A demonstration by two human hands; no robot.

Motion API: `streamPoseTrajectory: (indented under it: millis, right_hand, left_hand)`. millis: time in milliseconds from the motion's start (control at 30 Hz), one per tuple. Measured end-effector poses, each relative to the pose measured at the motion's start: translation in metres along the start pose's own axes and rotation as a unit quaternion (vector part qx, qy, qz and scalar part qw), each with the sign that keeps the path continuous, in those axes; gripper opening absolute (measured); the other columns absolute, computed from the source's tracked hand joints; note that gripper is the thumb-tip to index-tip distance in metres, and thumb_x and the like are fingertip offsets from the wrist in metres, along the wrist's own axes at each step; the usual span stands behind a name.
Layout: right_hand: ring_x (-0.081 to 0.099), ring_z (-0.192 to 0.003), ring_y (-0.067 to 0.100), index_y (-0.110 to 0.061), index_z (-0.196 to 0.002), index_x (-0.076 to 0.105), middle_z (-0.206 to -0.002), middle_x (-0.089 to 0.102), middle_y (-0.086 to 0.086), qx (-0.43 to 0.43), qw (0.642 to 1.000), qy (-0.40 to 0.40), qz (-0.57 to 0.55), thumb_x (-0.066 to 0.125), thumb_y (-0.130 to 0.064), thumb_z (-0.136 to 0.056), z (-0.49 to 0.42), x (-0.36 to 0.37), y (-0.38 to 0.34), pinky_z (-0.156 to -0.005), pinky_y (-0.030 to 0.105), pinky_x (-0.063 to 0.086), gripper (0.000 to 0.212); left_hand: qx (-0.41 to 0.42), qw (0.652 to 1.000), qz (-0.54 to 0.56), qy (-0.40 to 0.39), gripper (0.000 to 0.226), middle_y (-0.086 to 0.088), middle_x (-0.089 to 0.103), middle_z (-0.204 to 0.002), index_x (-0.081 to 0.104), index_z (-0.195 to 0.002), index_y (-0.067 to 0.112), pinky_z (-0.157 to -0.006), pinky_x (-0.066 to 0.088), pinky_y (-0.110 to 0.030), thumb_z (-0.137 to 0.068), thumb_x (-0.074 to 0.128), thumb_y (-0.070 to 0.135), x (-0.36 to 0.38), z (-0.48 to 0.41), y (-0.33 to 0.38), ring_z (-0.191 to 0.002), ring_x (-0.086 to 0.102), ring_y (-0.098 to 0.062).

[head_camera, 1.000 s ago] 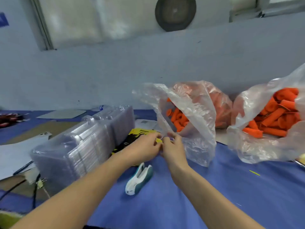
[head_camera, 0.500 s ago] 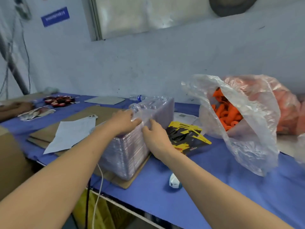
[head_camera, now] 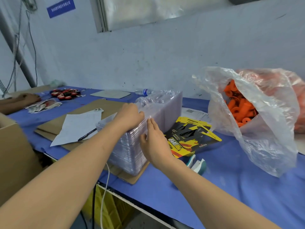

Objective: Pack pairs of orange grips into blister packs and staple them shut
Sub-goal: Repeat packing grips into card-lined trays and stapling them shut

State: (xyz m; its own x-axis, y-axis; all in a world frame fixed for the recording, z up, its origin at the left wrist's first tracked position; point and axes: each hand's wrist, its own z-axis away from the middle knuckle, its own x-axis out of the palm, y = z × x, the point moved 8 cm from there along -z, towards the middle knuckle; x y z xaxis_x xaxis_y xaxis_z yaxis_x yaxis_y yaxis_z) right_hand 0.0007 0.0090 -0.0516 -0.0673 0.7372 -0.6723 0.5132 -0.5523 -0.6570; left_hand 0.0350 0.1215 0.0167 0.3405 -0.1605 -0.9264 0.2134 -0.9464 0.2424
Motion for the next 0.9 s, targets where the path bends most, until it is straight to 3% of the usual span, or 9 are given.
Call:
streamPoseTrajectory:
  millis: [100,200,367,600,700,767,900]
  right_hand:
    - [0.029,-0.143,0.028,-0.014,-0.157,0.01,-0.166,0.006,0.0,-0.01,1.0,-0.005,0.027,0.039,-0.024,-0.1,0.002,0.002,0.001,-0.109,0.041,0.036,0.065]
    - [0.03,-0.143,0.03,-0.014,-0.158,0.007,-0.166,0.005,0.0,-0.018,0.998,-0.01,0.056,0.039,-0.023,-0.1,0.002,0.002,0.003,-0.109,0.041,0.036,0.067]
    - [0.031,-0.142,0.03,-0.016,-0.158,0.004,-0.166,0.005,0.0,-0.02,0.999,-0.01,0.05,0.04,-0.022,-0.098,0.002,0.001,0.003,-0.108,0.041,0.037,0.069]
    - [0.027,-0.144,0.027,-0.015,-0.157,0.002,-0.166,0.002,0.001,-0.021,0.999,-0.013,0.035,0.037,-0.023,-0.099,0.004,0.002,-0.001,-0.109,0.04,0.035,0.069]
    - [0.027,-0.144,0.028,-0.016,-0.157,0.003,-0.166,0.003,0.0,-0.02,0.999,-0.017,0.035,0.039,-0.024,-0.099,0.005,0.002,-0.002,-0.109,0.042,0.036,0.069]
    - [0.029,-0.142,0.031,-0.015,-0.157,0.006,-0.166,0.004,0.002,-0.019,0.998,-0.023,0.057,0.038,-0.023,-0.099,0.004,0.001,-0.001,-0.108,0.043,0.037,0.067]
    - [0.034,-0.138,0.036,-0.014,-0.155,0.011,-0.165,0.006,0.007,-0.019,0.995,-0.028,0.098,0.041,-0.022,-0.098,0.003,-0.004,0.001,-0.105,0.045,0.039,0.065]
  left_hand:
    - [0.006,1.0,0.007,-0.001,0.032,-0.029,0.063,-0.102,0.058,-0.077,-0.003,-0.061,0.028,-0.034,-0.094,0.047,0.022,-0.001,-0.001,0.001,-0.094,0.057,-0.04]
    - [0.0,1.0,0.018,-0.012,0.034,-0.031,0.062,-0.11,0.06,-0.091,-0.01,-0.063,0.029,-0.035,-0.094,0.046,0.021,0.001,-0.003,0.0,-0.106,0.056,-0.042]
    - [-0.009,1.0,0.021,-0.011,0.035,-0.03,0.063,-0.11,0.059,-0.096,-0.012,-0.049,0.026,-0.032,-0.094,0.047,0.02,0.0,-0.006,0.001,-0.1,0.059,-0.041]
    - [-0.026,0.999,0.043,-0.01,0.033,-0.028,0.064,-0.108,0.062,-0.098,-0.011,-0.053,0.029,-0.033,-0.093,0.048,0.018,-0.005,-0.003,0.001,-0.101,0.06,-0.041]
    - [-0.025,0.998,0.06,-0.012,0.022,-0.028,0.063,-0.107,0.059,-0.084,-0.001,-0.053,0.029,-0.033,-0.092,0.049,0.016,-0.007,-0.001,0.002,-0.102,0.059,-0.042]
    - [-0.026,0.998,0.062,-0.019,0.021,-0.026,0.062,-0.102,0.055,-0.078,0.002,-0.051,0.029,-0.031,-0.092,0.048,0.017,-0.008,-0.001,0.003,-0.097,0.059,-0.04]
    - [-0.038,0.998,0.054,-0.023,0.032,-0.023,0.052,-0.072,0.038,-0.061,0.009,-0.048,0.027,-0.032,-0.091,0.047,0.017,-0.014,-0.001,0.004,-0.058,0.044,-0.023]
